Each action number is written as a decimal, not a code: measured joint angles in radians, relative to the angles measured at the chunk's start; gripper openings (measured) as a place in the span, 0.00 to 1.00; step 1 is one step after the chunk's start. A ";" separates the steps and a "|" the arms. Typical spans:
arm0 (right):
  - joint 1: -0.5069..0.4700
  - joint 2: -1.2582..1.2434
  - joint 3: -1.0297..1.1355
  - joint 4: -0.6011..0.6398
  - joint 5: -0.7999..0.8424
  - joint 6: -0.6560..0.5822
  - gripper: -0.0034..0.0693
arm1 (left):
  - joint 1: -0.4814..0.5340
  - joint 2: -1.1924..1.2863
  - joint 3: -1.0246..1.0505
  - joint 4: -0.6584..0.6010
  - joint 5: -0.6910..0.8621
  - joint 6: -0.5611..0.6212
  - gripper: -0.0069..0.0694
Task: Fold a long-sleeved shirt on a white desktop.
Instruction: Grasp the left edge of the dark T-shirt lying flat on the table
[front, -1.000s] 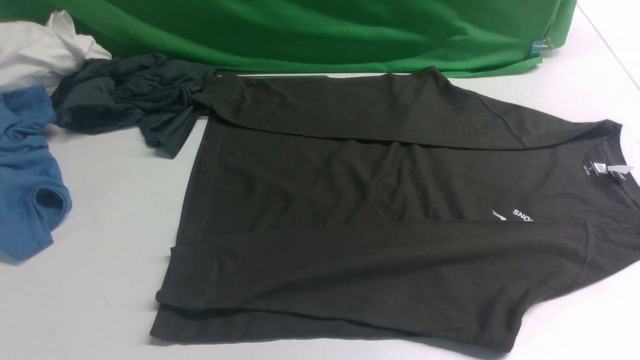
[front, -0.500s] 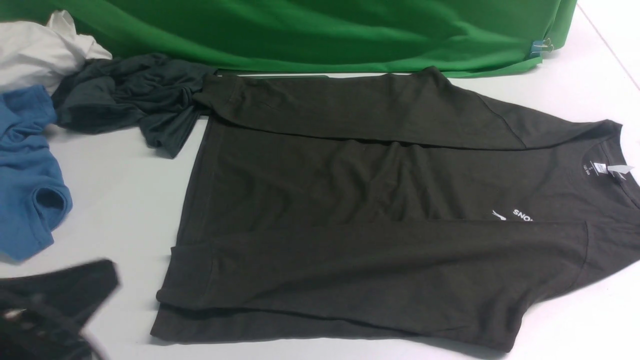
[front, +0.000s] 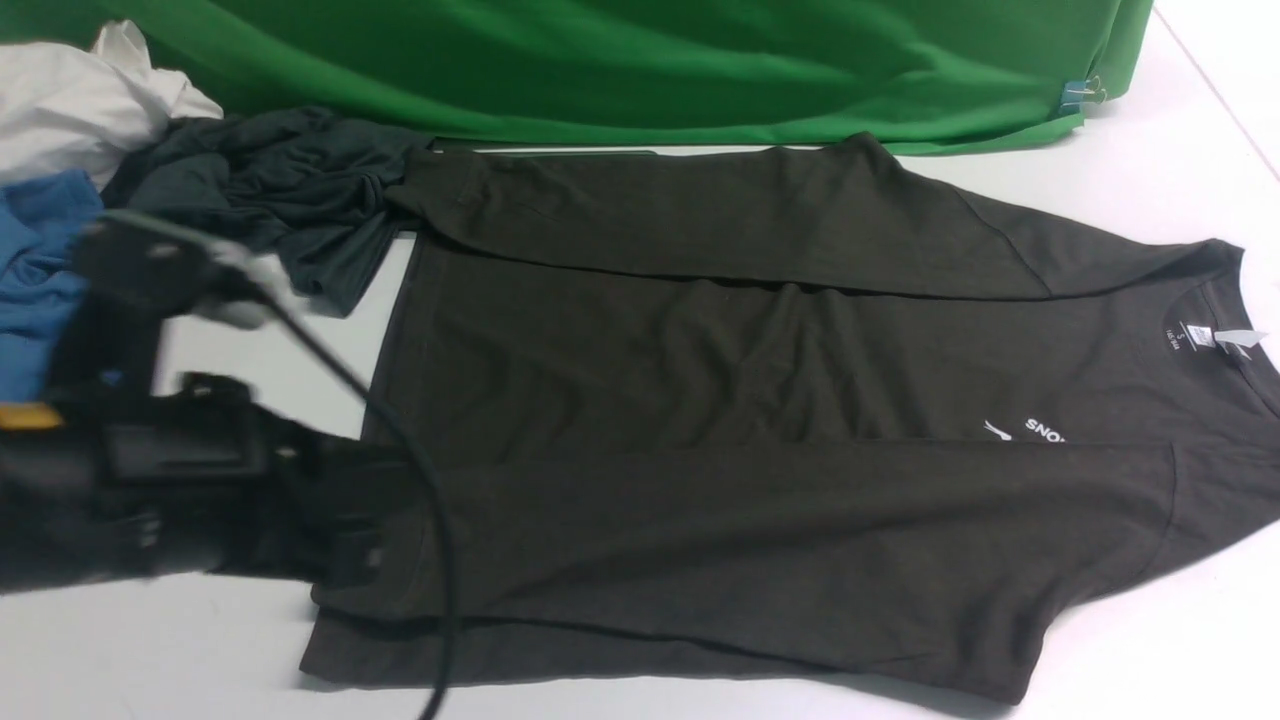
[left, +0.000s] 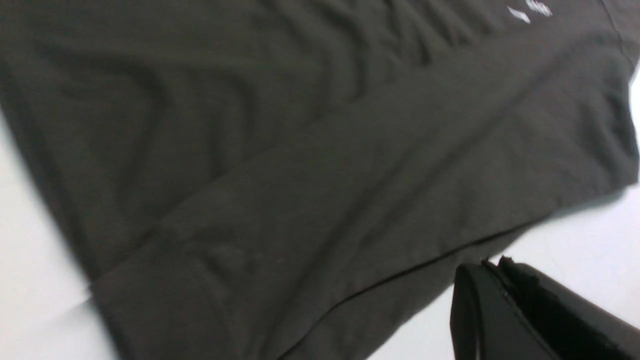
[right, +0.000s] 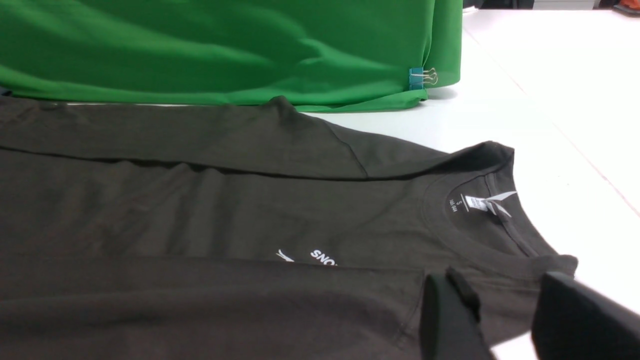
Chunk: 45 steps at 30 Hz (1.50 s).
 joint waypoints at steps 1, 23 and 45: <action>0.000 0.000 0.000 0.000 -0.005 0.000 0.38 | -0.015 0.022 -0.011 0.001 0.003 0.003 0.12; 0.335 0.319 -0.476 0.140 0.353 0.206 0.35 | -0.039 0.104 -0.116 0.176 0.124 0.017 0.12; 0.657 0.645 -0.766 0.128 0.606 -0.183 0.37 | -0.039 0.646 -0.202 0.495 -0.226 0.105 0.56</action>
